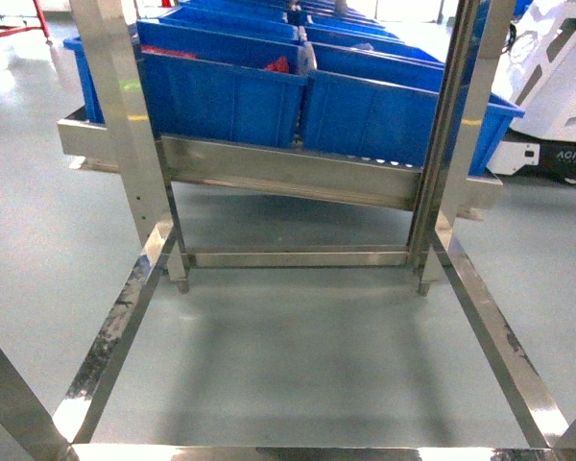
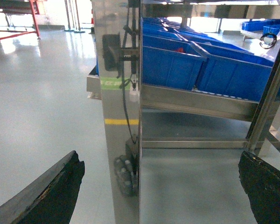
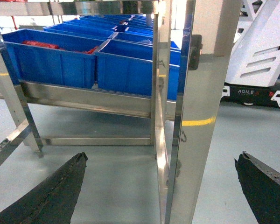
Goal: Pick capacitor and pack into box
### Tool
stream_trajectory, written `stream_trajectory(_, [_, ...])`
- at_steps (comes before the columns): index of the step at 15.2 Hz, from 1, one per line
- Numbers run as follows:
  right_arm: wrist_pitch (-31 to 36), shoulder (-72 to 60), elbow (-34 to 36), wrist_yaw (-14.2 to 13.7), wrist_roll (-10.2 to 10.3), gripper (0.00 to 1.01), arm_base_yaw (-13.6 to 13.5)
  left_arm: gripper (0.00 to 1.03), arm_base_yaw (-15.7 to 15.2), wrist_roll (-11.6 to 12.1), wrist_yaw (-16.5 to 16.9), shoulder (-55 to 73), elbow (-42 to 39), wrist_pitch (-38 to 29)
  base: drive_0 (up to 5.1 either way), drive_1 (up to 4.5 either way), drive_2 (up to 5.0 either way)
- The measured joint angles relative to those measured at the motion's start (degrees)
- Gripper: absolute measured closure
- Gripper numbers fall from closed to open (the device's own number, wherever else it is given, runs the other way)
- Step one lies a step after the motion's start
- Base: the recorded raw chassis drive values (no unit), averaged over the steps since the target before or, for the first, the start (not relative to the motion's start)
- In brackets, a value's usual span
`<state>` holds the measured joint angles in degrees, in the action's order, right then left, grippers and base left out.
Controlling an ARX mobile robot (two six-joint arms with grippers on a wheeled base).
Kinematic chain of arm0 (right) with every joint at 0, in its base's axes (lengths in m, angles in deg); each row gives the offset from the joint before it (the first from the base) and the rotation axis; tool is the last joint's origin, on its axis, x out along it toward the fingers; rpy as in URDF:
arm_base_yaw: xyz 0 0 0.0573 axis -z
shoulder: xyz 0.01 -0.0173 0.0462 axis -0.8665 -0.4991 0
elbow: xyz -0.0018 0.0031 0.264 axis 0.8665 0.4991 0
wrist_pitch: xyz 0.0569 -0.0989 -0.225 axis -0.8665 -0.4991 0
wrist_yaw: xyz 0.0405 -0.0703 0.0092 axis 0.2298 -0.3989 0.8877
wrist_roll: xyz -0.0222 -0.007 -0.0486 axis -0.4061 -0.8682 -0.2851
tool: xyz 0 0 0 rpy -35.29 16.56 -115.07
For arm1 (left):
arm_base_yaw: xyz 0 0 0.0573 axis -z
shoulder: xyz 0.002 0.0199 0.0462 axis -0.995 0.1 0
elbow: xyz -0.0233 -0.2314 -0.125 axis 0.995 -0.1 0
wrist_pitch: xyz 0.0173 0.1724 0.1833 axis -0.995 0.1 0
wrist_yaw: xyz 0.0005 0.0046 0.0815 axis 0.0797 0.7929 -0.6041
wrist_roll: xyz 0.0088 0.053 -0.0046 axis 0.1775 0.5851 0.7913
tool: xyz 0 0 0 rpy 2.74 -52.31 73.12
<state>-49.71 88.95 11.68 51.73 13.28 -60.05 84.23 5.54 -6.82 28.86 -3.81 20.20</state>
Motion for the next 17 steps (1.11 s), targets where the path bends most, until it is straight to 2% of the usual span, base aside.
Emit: stream_trajectory(17, [0.00, 0.00, 0.00, 0.00, 0.00, 0.03, 0.00, 0.05, 0.00, 0.00, 0.00, 0.00, 0.00, 0.00, 0.0, 0.00, 0.0])
